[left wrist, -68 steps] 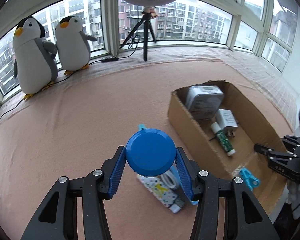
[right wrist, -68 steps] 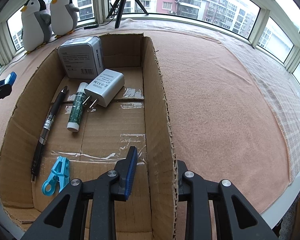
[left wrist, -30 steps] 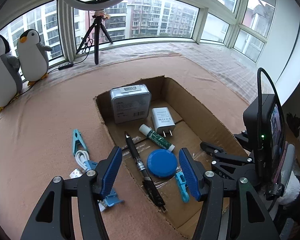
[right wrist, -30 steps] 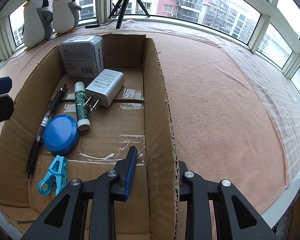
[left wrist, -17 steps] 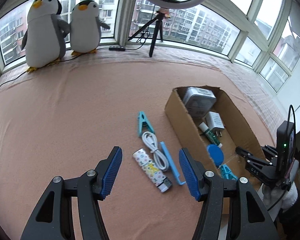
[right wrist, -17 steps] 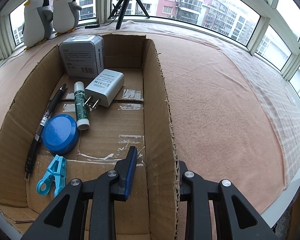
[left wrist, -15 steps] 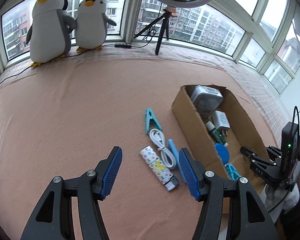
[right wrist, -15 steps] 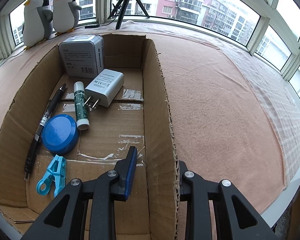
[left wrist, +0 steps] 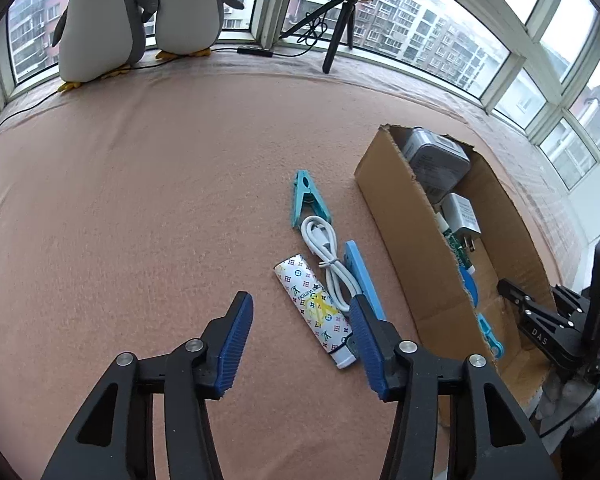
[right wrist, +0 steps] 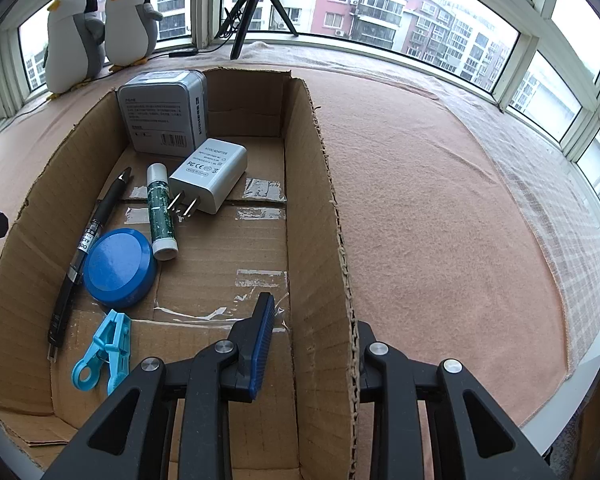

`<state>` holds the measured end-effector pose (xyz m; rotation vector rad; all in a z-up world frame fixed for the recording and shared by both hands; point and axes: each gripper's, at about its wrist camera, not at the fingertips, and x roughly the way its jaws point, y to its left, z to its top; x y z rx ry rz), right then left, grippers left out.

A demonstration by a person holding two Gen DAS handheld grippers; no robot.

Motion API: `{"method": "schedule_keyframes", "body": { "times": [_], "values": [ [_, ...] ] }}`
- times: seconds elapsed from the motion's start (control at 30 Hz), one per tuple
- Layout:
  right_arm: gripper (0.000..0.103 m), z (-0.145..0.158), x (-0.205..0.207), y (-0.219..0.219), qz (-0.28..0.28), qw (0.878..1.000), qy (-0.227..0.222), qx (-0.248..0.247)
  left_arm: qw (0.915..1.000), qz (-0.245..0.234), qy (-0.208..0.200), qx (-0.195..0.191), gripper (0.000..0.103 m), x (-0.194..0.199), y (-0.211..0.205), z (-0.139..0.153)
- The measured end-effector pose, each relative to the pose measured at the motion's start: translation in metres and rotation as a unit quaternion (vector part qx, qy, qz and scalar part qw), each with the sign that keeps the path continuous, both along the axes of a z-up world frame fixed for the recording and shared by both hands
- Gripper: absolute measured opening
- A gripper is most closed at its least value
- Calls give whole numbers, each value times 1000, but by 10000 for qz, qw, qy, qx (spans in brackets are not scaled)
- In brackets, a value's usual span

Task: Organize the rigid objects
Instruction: 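Move the left tool to the white patterned tube and grasp it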

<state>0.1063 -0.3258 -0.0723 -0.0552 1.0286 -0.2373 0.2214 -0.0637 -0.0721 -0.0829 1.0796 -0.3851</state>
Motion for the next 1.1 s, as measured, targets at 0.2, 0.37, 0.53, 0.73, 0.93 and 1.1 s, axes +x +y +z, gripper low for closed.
{"method": "schedule_keyframes", "body": {
  "times": [0.2,0.37,0.53,0.73,0.93,1.1],
  "values": [
    [25,0,0,0,-1,10000,-7,9,9996,-7,135,249,49,11,-17,-7],
    [25,1,-1,0,0,10000,-9,11,9991,-25,175,385,47,11,-23,-12],
    [25,1,-1,0,0,10000,-6,11,9985,-79,103,533,47,8,-25,-18],
    [25,2,0,0,-3,10000,5,2,9976,-331,44,605,47,-3,-35,-17],
    [25,1,0,0,-3,10000,13,-13,9966,-407,31,711,47,-8,-39,-24],
    [25,1,0,0,0,10000,14,-14,9968,-355,29,711,43,-4,-32,-24]
  ]
}}
